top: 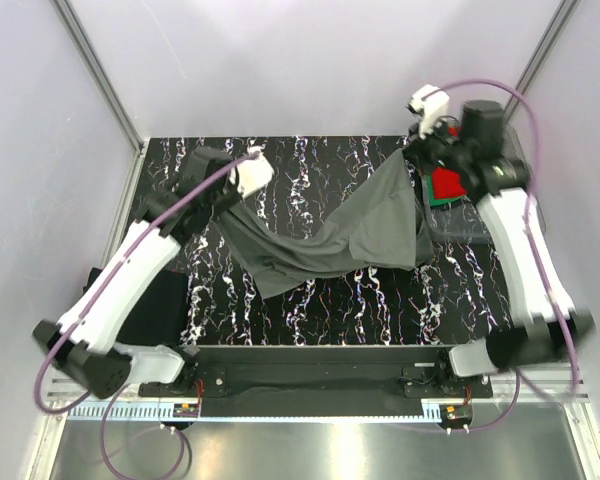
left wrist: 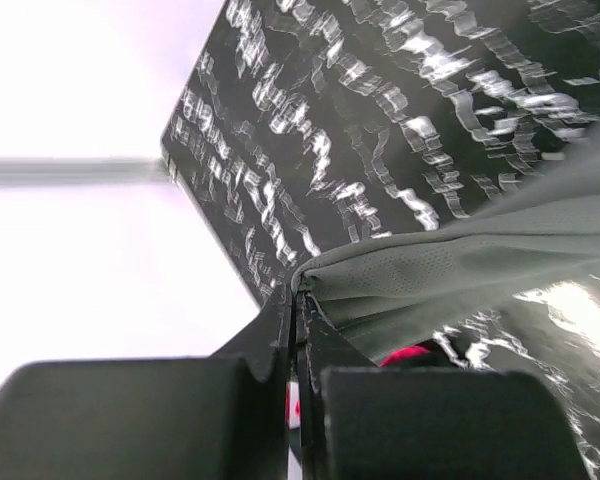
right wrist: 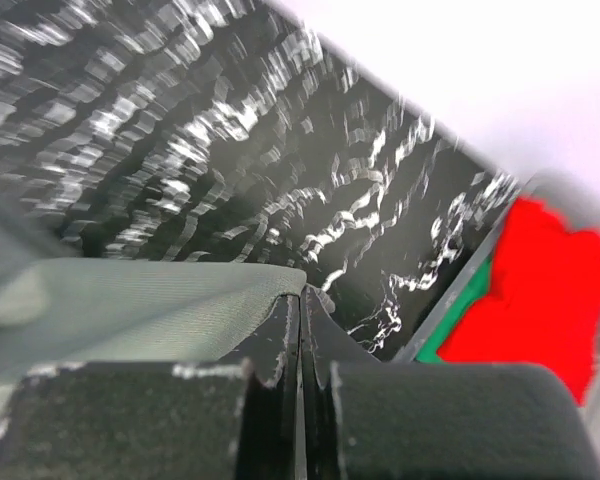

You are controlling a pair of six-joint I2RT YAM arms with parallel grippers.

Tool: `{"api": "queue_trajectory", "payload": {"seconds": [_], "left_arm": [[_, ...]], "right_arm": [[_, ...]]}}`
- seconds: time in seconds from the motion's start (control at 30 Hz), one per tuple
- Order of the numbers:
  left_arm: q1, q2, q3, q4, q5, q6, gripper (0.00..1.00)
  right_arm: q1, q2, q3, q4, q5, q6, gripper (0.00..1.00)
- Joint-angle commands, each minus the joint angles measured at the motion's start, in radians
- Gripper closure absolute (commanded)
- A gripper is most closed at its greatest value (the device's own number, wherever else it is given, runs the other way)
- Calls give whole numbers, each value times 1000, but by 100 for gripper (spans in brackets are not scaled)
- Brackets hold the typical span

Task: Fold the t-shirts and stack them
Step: Flatten the tshirt out

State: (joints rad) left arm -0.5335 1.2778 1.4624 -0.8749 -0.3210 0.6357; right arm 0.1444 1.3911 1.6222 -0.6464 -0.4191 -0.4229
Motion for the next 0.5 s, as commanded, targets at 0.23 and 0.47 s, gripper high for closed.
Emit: {"api": "queue_trajectory", "payload": {"seconds": [0.23, 0.47], "left_arm": [[231, 706, 339, 159, -107, -65, 100], [216, 778, 397, 149, -53, -148, 100]], "right_arm": [[-52, 941, 813, -246, 148, 26, 66], [-128, 708, 472, -335, -186, -397, 66]]}}
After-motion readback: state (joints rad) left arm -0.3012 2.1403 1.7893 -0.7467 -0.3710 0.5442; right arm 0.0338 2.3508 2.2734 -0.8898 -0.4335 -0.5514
